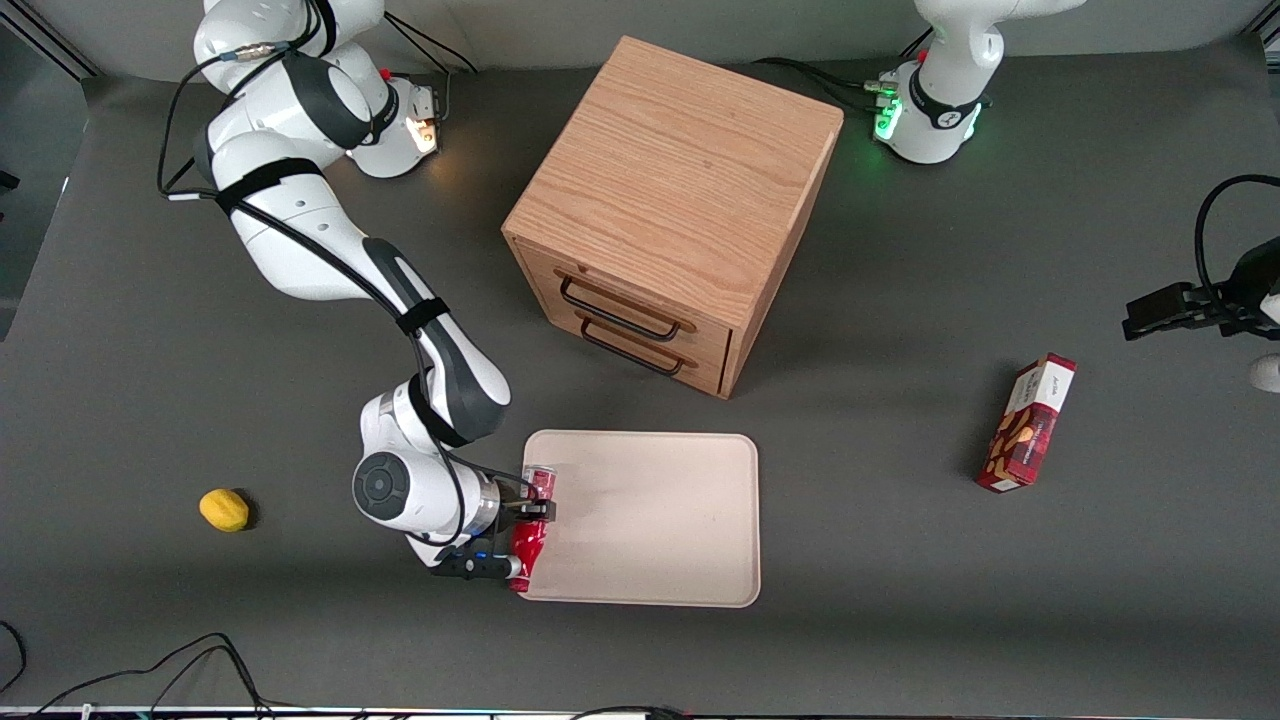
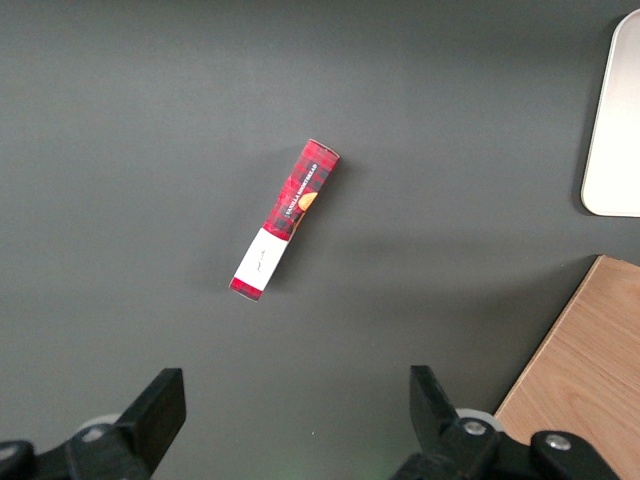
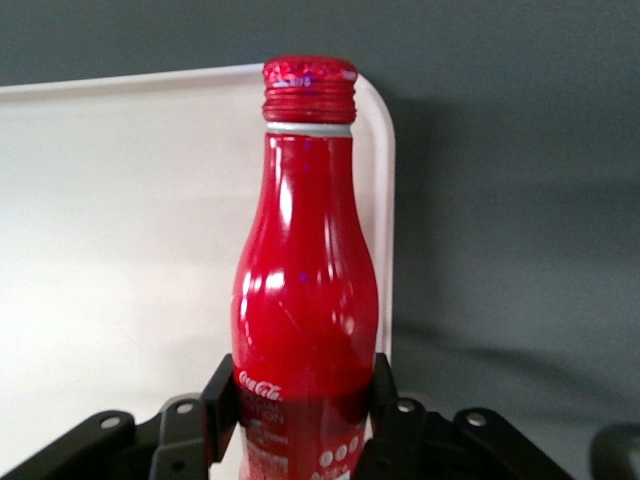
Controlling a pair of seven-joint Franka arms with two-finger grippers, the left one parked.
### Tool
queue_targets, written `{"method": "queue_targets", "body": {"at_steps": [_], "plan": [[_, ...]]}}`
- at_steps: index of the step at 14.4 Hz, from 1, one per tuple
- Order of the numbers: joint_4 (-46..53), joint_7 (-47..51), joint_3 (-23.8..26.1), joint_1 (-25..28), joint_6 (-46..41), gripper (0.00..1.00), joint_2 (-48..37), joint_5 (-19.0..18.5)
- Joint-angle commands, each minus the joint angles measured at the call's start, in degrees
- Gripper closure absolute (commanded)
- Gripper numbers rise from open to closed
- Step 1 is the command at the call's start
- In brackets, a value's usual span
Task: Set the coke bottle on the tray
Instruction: 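Lower the bottle onto the tray and open the right gripper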
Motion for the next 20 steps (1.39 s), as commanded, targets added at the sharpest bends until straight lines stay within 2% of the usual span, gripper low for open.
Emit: {"method": "queue_targets", "body": {"at_steps": [1, 4, 11, 12, 13, 14, 20], "plan": [[2.33, -1.22, 0.07, 0.34, -0.37, 1.0, 0.65, -1.12], [2.33, -1.93, 0.07, 0.42, -0.81, 1.0, 0.3, -2.96], [0.84, -1.14, 0.33, 0.34, -0.99, 1.0, -0.41, -2.97], [0.84, -0.97, 0.33, 0.34, -0.99, 0.65, -0.41, -2.97], [0.92, -0.88, 0.33, 0.42, -0.99, 0.07, -0.41, -2.97], [0.84, -0.62, 0.33, 0.42, -0.99, 0.0, -0.41, -3.05], [0.84, -0.61, 0.33, 0.34, -0.99, 0.0, -1.11, -3.05]]}}
